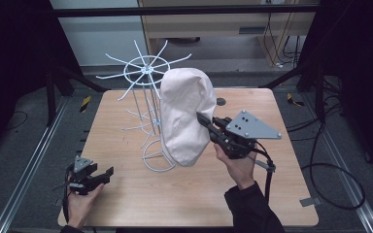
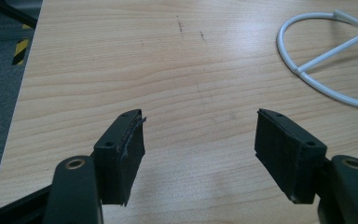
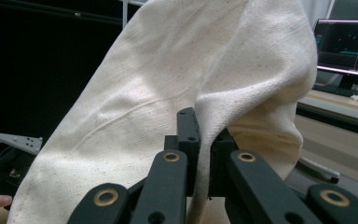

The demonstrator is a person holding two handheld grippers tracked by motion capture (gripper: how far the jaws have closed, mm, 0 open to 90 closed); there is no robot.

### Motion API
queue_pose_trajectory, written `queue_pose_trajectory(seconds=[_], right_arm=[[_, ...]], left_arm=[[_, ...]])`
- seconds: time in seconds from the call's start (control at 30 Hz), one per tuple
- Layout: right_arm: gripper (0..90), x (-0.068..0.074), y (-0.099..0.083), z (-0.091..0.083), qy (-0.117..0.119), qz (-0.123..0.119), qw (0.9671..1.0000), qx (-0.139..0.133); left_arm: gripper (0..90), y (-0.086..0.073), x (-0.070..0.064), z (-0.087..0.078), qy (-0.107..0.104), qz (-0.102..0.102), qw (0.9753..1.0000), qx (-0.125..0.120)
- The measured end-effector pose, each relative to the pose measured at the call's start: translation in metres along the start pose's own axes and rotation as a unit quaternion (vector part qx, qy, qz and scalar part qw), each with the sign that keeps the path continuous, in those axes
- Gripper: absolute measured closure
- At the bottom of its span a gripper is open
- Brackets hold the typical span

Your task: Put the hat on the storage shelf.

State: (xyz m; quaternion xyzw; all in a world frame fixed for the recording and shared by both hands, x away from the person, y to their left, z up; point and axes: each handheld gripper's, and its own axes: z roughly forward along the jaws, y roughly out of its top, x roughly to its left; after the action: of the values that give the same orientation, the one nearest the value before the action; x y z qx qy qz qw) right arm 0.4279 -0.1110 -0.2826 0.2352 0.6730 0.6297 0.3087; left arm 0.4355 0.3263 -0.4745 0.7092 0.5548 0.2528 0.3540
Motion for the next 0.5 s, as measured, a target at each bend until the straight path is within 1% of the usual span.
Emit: queue_pose_trajectory(seconds=[0.33,0.5], right_arm=[[86.8,0.002,-0.008,0.006,0.006,0.002,0.9999,0.016],[84.4,0.004,-0.012,0.011,0.006,-0.001,0.9996,0.028]], left_arm=[[32.4,0.000,0.000,0.000,0.000,0.001,1.0000,0.000],[32.4,0.000,0.000,0.000,-0.001,0.000,1.0000,0.000]])
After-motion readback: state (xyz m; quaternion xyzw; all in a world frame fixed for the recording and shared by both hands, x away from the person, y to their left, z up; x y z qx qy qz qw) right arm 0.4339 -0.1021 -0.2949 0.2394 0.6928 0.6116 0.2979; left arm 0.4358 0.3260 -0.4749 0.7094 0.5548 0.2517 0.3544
